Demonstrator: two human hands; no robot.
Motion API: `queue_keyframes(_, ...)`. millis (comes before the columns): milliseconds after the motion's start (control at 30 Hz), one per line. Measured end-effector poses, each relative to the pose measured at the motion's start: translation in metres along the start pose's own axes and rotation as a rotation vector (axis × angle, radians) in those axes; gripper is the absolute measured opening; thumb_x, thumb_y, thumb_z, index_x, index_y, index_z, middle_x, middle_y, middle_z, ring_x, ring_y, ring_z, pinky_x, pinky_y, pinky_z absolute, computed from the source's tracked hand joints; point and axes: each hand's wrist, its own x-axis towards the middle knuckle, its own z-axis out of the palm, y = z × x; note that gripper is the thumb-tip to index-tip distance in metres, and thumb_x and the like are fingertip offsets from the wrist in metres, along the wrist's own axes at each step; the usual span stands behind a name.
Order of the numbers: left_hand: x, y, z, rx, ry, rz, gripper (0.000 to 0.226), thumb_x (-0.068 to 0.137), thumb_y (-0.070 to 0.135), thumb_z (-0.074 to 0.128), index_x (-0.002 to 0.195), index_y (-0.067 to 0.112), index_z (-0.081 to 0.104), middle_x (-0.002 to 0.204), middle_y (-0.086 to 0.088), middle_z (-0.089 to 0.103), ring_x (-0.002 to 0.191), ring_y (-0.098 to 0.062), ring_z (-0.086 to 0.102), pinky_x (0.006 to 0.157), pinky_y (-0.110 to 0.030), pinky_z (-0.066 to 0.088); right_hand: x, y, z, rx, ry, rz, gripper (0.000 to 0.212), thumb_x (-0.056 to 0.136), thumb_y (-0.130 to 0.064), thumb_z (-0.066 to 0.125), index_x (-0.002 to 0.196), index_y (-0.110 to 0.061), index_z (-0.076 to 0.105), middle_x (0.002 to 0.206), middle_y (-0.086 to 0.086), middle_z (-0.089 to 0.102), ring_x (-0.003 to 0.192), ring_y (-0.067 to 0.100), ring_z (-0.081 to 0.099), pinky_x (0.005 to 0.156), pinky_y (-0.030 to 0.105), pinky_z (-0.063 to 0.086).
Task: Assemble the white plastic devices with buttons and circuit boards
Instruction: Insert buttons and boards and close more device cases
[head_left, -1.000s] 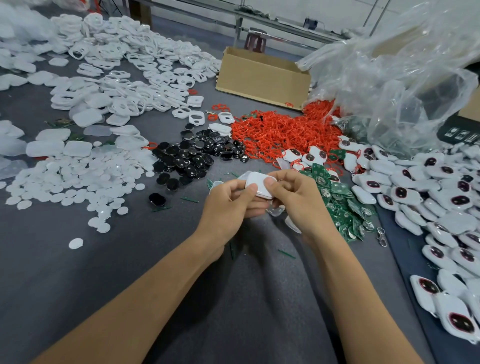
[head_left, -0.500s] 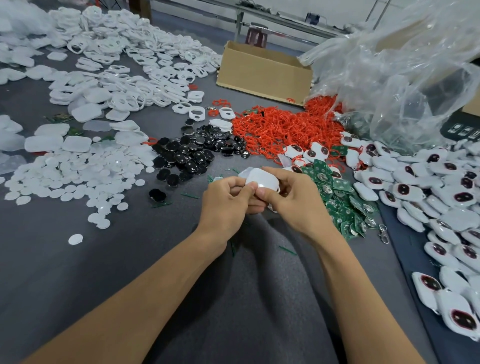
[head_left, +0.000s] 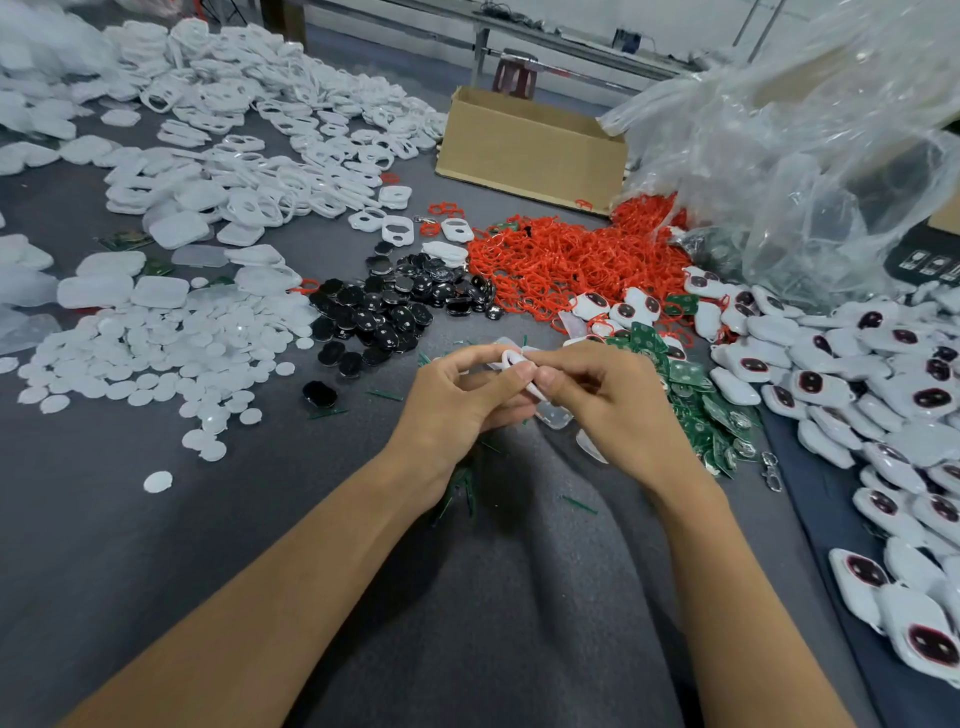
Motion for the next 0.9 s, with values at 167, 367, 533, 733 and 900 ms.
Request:
queue_keyframes(167,0.001,0.0,-0.001,-0.024,-0.016,-0.028,0.015,0.087,0.002,0.064,0.102,0.0,0.064,0.071,-0.003,0.072,0.064,-0.01,0.069,0.072,-0.022,0.059,-0.001,-0.001,0.006,-0.205,0.039,-0.071,0.024,0.097,-0.017,0.049,0.092,-0.006,0.069,0.071,0.009,0.062,0.068,0.027,0.054,0.066,0.044,0.044)
queue_keyframes(367,0.001,0.001,0.002,0.006,0.012,-0.073,0.014,0.089,-0.006,0.059,0.097,0.005,0.063,0.081,-0.006,0.069,0.064,-0.01,0.067,0.071,-0.024,0.059,-0.002,-0.004,0.02,-0.312,0.192,-0.06,0.02,0.097,-0.021,0.049,0.101,-0.012,0.067,0.085,0.008,0.069,0.076,0.034,0.061,0.064,0.044,0.047)
queue_keyframes(533,0.001,0.0,0.002,0.048,0.049,-0.08,0.017,0.089,-0.009,0.056,0.094,0.006,0.063,0.091,-0.012,0.065,0.074,-0.015,0.067,0.072,-0.027,0.06,-0.001,0.001,0.024,-0.335,0.199,-0.015,0.015,0.093,-0.023,0.056,0.096,-0.012,0.066,0.082,0.008,0.069,0.077,0.032,0.061,0.065,0.043,0.046)
queue_keyframes(733,0.003,-0.001,0.002,0.04,0.087,-0.095,0.026,0.09,-0.011,0.054,0.114,-0.003,0.059,0.095,-0.014,0.066,0.074,-0.016,0.067,0.069,-0.025,0.06,0.001,0.0,0.014,0.06,0.442,0.163,0.019,0.089,-0.004,0.049,0.093,-0.022,0.048,0.068,-0.009,0.067,0.058,0.006,0.063,0.068,0.033,0.049)
queue_keyframes(900,0.003,-0.002,0.0,0.037,0.07,-0.074,0.034,0.087,-0.016,0.055,0.116,0.001,0.058,0.106,-0.019,0.065,0.09,-0.022,0.065,0.072,-0.024,0.059,-0.001,-0.003,0.009,0.037,0.193,0.133,0.056,0.078,0.013,0.039,0.118,-0.025,0.048,0.083,-0.006,0.062,0.068,0.007,0.059,0.065,0.026,0.041)
